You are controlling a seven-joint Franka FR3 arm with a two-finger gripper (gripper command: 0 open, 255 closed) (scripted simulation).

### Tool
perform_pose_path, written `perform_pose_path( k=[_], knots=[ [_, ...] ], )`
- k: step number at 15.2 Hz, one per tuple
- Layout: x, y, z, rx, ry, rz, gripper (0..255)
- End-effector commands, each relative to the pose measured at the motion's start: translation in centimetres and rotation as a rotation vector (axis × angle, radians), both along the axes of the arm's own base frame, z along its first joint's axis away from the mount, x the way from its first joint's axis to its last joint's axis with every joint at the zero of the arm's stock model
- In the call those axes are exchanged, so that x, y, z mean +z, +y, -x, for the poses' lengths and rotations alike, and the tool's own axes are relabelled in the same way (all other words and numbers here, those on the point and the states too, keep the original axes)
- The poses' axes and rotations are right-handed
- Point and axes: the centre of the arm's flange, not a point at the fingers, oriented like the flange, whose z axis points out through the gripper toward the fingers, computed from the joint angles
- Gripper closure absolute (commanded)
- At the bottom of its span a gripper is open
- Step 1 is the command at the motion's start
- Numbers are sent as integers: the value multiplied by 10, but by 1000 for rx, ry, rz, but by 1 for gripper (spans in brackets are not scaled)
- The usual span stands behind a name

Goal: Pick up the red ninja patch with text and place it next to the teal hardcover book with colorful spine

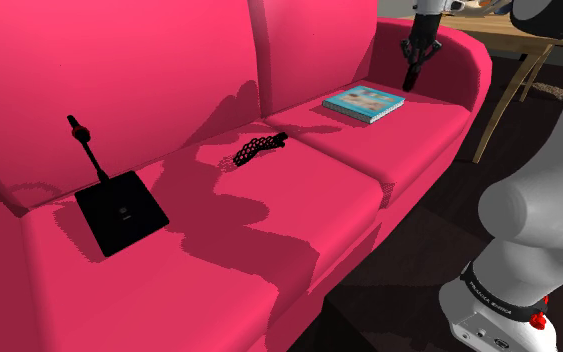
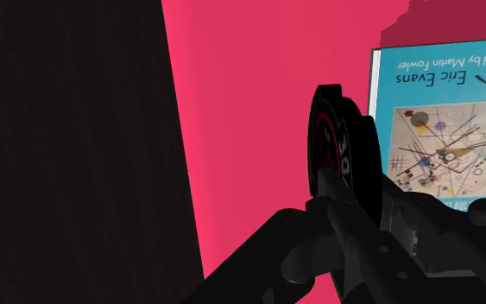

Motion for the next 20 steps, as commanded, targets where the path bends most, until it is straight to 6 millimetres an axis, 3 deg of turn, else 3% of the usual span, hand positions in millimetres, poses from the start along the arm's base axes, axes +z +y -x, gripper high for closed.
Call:
perform_pose_path(
  k=[1, 20],
  knots=[
    [-10, 0, 0, 0, -1, 0, 255],
    [-111, 0, 0, 0, -1, 0, 255]
  ],
)
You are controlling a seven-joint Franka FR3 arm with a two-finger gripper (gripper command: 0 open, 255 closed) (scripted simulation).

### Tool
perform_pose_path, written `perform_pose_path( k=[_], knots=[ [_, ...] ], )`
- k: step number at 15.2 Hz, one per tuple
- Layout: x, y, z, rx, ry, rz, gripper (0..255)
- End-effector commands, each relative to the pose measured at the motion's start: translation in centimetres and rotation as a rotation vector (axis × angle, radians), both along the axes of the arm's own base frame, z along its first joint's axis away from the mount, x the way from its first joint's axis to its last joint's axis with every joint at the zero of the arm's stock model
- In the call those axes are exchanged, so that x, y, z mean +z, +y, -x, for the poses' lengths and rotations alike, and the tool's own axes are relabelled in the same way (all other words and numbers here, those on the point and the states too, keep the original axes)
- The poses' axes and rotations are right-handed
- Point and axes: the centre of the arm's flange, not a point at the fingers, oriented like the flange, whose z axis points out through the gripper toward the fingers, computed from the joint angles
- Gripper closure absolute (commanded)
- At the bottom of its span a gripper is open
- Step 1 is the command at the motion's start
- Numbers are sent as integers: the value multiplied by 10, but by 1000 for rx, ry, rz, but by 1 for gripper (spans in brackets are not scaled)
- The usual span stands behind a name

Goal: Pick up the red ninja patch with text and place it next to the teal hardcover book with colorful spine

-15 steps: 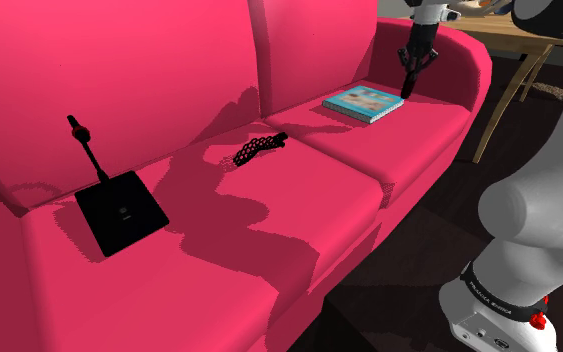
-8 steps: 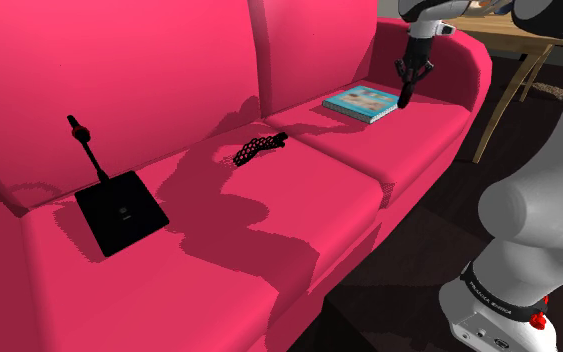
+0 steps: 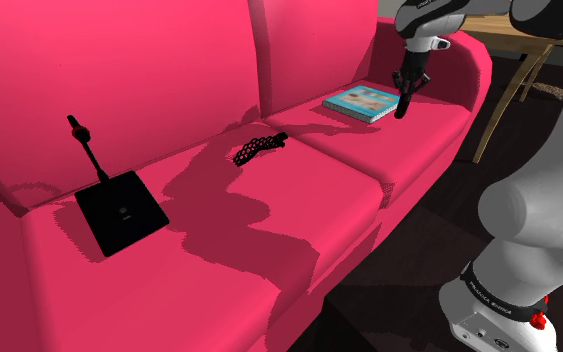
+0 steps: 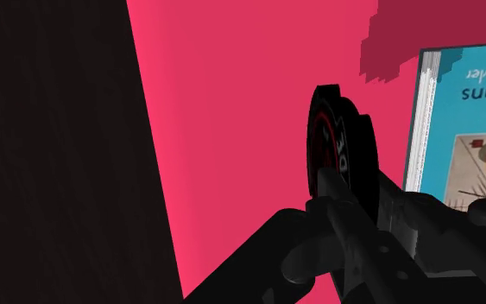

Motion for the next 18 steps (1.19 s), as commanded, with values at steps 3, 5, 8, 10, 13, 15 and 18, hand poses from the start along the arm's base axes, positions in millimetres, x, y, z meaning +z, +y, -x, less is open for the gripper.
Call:
perform_pose_path(
  k=[3, 5, 8, 10, 13, 15, 18],
  knots=[
    [-22, 1, -1, 0, -1, 0, 255],
    [-29, 1, -1, 0, -1, 0, 255],
    [-29, 1, -1, 0, -1, 0, 255],
    [-29, 1, -1, 0, -1, 0, 255],
    [-29, 1, -1, 0, -1, 0, 0],
    [-29, 1, -1, 0, -1, 0, 0],
    [-29, 1, -1, 0, -1, 0, 0]
  ],
)
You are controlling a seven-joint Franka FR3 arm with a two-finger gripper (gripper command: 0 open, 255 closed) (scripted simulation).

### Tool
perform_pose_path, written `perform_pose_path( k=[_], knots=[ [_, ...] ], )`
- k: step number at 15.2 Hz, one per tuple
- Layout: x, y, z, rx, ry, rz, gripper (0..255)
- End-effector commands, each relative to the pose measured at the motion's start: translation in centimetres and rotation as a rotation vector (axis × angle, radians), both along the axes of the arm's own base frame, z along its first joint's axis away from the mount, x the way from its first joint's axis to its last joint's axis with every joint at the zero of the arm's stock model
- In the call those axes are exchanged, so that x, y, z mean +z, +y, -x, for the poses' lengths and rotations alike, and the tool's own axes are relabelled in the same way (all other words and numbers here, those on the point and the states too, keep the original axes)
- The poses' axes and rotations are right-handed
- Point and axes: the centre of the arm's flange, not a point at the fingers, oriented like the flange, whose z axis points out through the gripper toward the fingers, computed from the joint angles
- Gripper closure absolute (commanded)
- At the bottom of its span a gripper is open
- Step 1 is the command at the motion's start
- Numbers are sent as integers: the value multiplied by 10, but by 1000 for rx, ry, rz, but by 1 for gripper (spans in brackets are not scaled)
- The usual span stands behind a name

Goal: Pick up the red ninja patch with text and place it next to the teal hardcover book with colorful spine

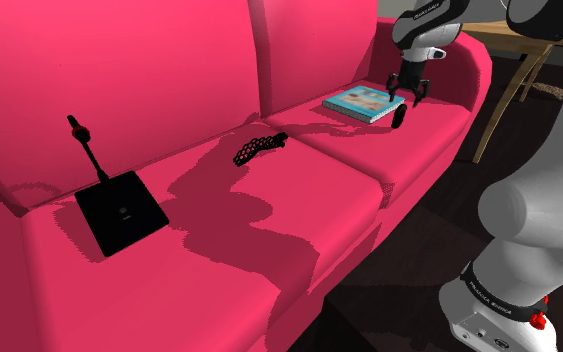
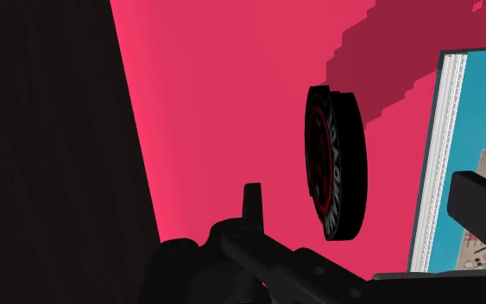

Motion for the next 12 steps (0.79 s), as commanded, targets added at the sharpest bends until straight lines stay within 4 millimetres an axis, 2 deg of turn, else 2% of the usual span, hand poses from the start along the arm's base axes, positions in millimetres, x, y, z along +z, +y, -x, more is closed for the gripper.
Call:
perform_pose_path(
  k=[1, 4, 12],
  knots=[
    [13, 1, 0, 0, 0, 0, 0],
    [50, 2, -1, 0, 0, 0, 0],
    [50, 2, -1, 0, 0, 0, 0]
  ],
)
